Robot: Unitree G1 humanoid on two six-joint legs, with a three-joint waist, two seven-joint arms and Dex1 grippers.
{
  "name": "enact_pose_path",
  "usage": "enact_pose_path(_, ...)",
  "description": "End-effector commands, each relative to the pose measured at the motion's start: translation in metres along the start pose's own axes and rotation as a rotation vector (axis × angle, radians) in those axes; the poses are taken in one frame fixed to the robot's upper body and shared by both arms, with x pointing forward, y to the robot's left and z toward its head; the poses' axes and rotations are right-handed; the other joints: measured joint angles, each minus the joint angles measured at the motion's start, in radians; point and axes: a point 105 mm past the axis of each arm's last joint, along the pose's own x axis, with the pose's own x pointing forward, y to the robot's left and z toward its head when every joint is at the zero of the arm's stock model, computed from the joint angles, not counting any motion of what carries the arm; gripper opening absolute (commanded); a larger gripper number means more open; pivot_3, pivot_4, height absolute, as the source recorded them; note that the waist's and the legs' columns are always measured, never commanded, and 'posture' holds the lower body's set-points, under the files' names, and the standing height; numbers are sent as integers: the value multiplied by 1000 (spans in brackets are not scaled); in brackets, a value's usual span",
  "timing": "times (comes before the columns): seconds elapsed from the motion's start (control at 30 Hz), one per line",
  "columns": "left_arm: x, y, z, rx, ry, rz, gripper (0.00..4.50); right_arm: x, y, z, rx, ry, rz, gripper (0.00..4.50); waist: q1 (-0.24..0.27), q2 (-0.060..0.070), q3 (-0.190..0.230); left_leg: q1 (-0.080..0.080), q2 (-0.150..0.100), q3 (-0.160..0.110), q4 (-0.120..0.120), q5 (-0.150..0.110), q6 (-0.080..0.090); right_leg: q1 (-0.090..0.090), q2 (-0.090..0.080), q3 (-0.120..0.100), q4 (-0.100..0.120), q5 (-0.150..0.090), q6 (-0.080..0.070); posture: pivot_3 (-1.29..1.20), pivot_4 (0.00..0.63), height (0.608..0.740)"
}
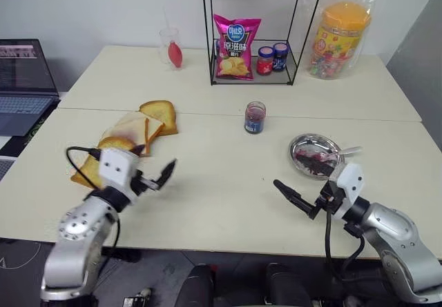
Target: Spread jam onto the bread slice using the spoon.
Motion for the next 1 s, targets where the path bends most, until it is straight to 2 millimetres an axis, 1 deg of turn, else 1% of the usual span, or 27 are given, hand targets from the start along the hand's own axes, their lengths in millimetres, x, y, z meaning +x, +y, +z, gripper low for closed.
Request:
enact_pose_path(0.03, -14, 59, 17, -74, -48, 188, 4500, 12, 19, 24, -17, -32, 193, 4438, -3, 0, 0, 0, 0, 0, 0, 0, 0, 0, 0, 0, 0, 0, 0, 0, 150, 740)
enact_pose_path(0.13, -26, 82, 9, -133, -33, 312, 4500, 19, 22, 29, -20, 0, 272, 4438, -4, -1, -1, 0, 0, 0, 0, 0, 0, 0, 0, 0, -1, 0, 0, 0, 150, 740)
enact_pose_path(0.2, -35, 93, 0, -187, -13, 376, 4500, 22, 25, 35, -7, 9, 337, 4438, -4, -1, -1, -1, 0, 0, 0, 0, 0, 0, 0, 0, -1, 0, 0, 0, 150, 740)
enact_pose_path(0.3, -46, 102, -10, -232, 26, 410, 4500, 23, 35, 44, 11, 23, 456, 4438, -4, -3, -1, -1, 0, 0, 0, 0, 0, 0, 0, -1, -1, 0, 1, 0, 150, 740)
enact_pose_path(0.37, -56, 116, -17, -269, 54, 454, 4500, 21, 42, 47, 5, 57, 552, 4438, -4, -3, -1, 0, 0, -1, 0, 0, 0, 0, 0, -1, -1, 0, 0, 0, 150, 740)
enact_pose_path(0.47, -66, 130, -25, -277, 101, 483, 4500, 22, 43, 49, -25, 76, 593, 4438, -4, -4, -1, 0, 1, -2, 0, 0, 0, 0, 0, -2, 0, 0, 0, 0, 150, 740)
enact_pose_path(0.6, -60, 131, -32, -319, 168, 429, 4500, 26, 42, 52, -52, 67, 606, 4438, -1, -4, -2, -1, 0, -2, 0, 0, -1, 0, 0, -2, 0, 0, 0, 0, 150, 740)
enact_pose_path(0.73, -50, 127, -37, -369, 229, 349, 4500, 28, 41, 54, -65, 66, 607, 4438, 0, -4, -2, -1, 0, -2, 0, 0, -1, 0, 0, -2, -1, 0, 0, 0, 150, 740)
enact_pose_path(0.83, -46, 130, -46, -371, 281, 359, 4500, 28, 38, 54, -76, 72, 598, 4438, -3, -4, -2, -1, 0, -1, 0, 0, -1, -1, 0, -2, 0, 0, 0, 0, 150, 740)
enact_pose_path(1.0, -37, 125, -61, -378, 385, 337, 4500, 27, 36, 58, -76, 71, 592, 4438, -6, -4, -2, -1, 0, -1, 0, 0, -1, -1, 0, -1, 0, 0, 0, 0, 150, 740)
